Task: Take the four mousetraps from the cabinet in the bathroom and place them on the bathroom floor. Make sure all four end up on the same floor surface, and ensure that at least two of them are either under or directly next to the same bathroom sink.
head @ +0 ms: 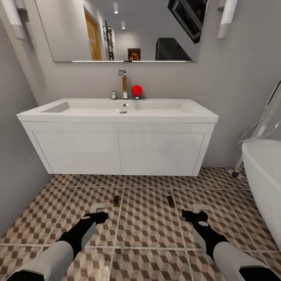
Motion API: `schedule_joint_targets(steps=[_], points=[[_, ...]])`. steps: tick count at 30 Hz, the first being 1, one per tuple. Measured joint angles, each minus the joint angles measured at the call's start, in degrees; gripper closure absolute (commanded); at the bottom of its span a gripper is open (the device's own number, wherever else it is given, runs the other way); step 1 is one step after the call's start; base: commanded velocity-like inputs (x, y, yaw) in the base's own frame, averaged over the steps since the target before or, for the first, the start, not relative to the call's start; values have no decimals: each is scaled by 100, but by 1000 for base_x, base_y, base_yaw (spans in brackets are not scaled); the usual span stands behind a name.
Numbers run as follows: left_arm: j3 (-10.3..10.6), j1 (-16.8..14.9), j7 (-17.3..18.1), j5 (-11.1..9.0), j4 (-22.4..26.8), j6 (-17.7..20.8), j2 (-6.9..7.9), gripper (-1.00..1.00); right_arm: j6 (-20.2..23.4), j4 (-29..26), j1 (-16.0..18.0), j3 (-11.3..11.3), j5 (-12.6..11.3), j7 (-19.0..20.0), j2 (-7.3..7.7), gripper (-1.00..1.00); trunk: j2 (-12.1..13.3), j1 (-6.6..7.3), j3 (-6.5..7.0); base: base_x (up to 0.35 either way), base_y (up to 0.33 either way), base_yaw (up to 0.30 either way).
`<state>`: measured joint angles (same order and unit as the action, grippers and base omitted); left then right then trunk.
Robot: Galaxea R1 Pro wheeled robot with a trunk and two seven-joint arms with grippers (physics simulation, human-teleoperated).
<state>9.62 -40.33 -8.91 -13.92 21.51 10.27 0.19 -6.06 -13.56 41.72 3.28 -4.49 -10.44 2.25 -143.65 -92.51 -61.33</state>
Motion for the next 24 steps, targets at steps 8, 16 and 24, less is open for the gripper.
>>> schedule_joint_targets(steps=[8,16,24], points=[[7,0,18,-38,-123,-3,10,-100,3,302,0,6,-11,-24,82,-100,11,21,177,0,0,0],[3,0,19,-232,-653,-12,9,-100,-7,937,-1,9,-16,-35,89,-100,22,41,354,0,0,0],[-1,-1,111,-521,-1353,-35,32,-100,-48,1408,-59,13,-14,-54,82,-100,32,62,532,0,0,0]])
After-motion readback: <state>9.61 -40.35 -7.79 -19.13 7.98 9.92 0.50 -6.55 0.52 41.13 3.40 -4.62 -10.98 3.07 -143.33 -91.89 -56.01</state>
